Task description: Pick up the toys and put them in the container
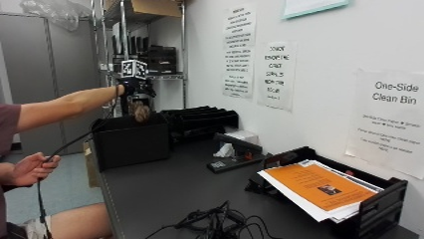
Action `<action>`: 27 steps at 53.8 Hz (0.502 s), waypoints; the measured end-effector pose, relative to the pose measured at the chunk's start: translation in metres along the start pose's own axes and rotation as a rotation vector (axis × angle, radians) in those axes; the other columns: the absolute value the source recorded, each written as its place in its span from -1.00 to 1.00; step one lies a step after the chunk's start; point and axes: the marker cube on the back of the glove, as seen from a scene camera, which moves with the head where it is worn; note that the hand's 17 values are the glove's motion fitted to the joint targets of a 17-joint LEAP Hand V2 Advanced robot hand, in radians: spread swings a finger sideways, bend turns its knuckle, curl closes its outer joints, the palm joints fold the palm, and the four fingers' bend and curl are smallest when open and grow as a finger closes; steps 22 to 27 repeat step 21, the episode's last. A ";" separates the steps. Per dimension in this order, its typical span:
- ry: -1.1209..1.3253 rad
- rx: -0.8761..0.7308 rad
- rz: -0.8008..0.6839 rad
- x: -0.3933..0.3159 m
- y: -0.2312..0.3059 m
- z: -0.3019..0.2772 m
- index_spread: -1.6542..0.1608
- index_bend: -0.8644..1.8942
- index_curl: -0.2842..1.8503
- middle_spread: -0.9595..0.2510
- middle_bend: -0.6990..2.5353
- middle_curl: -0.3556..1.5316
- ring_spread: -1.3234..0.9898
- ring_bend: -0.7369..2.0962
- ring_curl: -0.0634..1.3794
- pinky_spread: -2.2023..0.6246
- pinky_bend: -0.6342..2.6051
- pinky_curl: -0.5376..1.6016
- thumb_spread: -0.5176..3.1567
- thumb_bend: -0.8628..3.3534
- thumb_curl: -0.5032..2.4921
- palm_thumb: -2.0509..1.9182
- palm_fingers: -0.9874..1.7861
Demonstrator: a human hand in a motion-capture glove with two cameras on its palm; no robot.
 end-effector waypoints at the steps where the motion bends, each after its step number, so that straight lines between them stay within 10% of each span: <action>1: 0.013 -0.007 -0.027 0.001 0.001 0.001 0.56 -0.07 0.29 0.12 -0.05 0.42 -0.21 0.34 0.27 0.38 0.11 0.12 -0.13 -0.62 -0.07 0.20 -0.50; 4: 0.032 -0.001 -0.054 0.006 0.007 0.002 0.59 -0.27 0.14 0.27 -0.27 0.29 -0.13 0.16 0.15 0.44 0.16 0.08 -0.11 -0.63 -0.12 0.14 -0.79; 27: -0.055 0.127 0.002 0.046 0.034 -0.005 0.68 -0.37 -0.32 0.63 -0.51 -0.05 0.07 -0.15 -0.14 0.57 0.01 -0.06 -0.03 -0.60 -0.29 0.08 -0.58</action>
